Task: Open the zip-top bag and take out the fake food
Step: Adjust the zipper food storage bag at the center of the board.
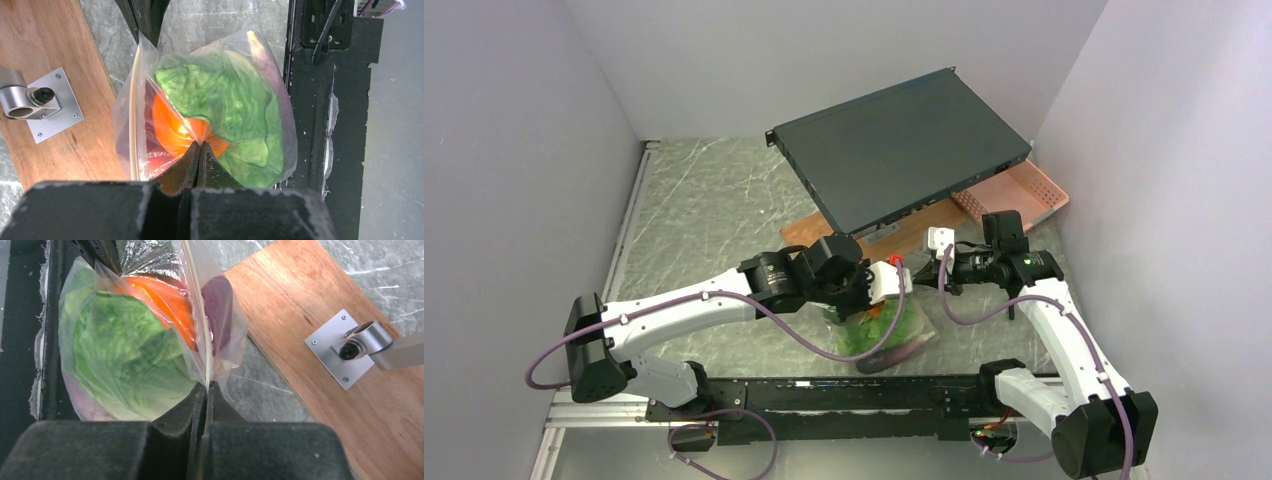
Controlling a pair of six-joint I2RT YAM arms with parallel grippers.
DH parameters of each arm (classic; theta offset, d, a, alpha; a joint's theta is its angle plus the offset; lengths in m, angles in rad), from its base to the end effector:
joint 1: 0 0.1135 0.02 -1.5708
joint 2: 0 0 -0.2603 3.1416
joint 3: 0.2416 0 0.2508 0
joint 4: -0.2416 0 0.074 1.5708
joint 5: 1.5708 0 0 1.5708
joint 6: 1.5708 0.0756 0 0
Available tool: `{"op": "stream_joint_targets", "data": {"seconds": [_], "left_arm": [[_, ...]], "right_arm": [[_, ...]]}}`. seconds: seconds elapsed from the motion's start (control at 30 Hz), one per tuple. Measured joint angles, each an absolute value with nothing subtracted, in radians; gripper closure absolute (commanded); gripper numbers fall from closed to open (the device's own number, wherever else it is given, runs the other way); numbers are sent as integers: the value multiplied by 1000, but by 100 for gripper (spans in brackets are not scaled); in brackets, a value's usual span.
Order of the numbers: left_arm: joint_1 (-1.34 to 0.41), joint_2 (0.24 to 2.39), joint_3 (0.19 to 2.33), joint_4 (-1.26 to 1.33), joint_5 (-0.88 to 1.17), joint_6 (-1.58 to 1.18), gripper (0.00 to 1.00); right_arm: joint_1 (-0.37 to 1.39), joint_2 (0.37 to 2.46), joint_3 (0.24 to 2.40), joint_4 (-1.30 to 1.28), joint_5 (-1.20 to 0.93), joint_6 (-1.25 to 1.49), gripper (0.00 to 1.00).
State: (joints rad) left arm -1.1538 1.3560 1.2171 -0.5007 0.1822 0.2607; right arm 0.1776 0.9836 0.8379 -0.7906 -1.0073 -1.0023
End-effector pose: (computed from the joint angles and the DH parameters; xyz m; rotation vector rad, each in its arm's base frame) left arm 0.1224 -0.3100 0.3050 1.5644 1.6688 -0.6841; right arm 0.1789 0.0970 0.2621 -1.4644 1.5135 0.7735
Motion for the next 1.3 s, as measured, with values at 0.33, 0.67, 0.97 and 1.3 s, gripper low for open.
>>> {"op": "stream_joint_targets", "data": {"seconds": [0.33, 0.67, 0.97, 1.3], "left_arm": [[-1145, 1204, 1100, -290, 102, 104, 0], [-1032, 632, 634, 4, 71, -157, 0], [-1025, 374, 217, 194, 52, -249, 0], [-1024, 536, 80, 498, 40, -280, 0]], "right_arm": [[146, 904, 852, -817, -995, -951, 100], [118, 864, 878, -746, -1005, -815, 100], [107, 870, 886, -694, -1003, -742, 100], [106, 867, 877, -679, -1002, -711, 100]]}}
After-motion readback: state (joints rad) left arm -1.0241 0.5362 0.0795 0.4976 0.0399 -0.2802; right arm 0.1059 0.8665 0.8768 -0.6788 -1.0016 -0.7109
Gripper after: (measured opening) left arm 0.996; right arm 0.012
